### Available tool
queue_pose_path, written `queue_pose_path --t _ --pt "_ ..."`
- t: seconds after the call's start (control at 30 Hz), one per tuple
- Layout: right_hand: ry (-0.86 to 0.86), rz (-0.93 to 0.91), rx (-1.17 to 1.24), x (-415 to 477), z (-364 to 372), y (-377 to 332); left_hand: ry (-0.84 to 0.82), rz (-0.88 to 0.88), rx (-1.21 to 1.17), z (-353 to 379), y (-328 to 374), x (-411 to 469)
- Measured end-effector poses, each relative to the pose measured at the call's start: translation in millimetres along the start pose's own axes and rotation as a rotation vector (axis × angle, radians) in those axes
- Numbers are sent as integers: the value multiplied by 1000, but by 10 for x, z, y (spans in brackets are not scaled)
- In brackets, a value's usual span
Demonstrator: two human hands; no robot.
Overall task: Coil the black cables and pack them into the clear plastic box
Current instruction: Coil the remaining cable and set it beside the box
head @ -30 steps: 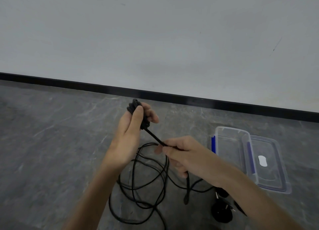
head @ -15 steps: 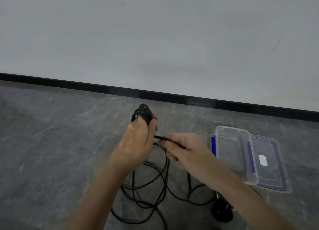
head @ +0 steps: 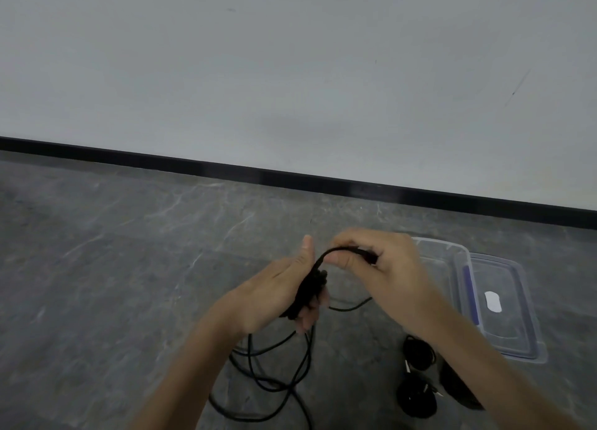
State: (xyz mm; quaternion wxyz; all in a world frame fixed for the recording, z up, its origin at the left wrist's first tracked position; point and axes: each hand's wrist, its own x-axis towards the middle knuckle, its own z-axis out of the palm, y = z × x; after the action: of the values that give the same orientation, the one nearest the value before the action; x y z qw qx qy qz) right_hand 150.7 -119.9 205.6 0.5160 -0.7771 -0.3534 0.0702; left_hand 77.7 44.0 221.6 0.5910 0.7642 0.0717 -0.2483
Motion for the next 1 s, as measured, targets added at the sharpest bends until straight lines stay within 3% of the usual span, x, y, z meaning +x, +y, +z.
queue_pose_path --t 0.17,0.43,0.8,1.0 --pt "-20 77 257 42 -33 52 -107 98 -103 8 83 -42" --pt "-120 163 383 91 -48 72 -153 156 -162 26 156 -48" --pt "-150 210 489 83 244 50 -10 313 -464 -37 128 -42" --pt "-115 216 552 90 271 -26 94 389 -474 20 156 -24"
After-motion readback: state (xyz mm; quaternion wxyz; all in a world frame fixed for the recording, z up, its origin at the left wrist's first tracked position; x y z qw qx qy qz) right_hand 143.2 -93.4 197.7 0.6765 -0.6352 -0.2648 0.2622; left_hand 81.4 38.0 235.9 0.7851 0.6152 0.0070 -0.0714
